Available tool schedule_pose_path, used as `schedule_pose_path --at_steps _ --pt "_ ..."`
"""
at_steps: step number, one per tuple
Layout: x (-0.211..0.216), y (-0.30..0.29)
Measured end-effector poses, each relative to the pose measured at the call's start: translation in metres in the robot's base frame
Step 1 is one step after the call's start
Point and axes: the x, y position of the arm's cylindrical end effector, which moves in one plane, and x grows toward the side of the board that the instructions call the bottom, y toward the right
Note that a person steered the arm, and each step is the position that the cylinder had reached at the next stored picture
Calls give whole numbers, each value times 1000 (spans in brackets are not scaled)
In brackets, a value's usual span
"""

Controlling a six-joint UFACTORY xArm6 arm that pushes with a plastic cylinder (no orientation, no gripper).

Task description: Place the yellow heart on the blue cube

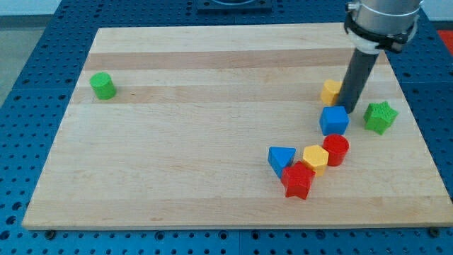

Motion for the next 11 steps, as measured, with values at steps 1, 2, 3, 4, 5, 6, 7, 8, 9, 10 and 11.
schedule_pose_path --at_steps 1,2,3,4,5,6,7,8,9,10,11 --pt "-6 -26" --pt "-11 -60" --pt "-11 -95" --pt "-12 -106" --pt "-74 -105" --pt "-123 -57" --pt "-110 34" --pt "-37 97" --pt "-35 97" --pt "-36 97" --pt "-43 82"
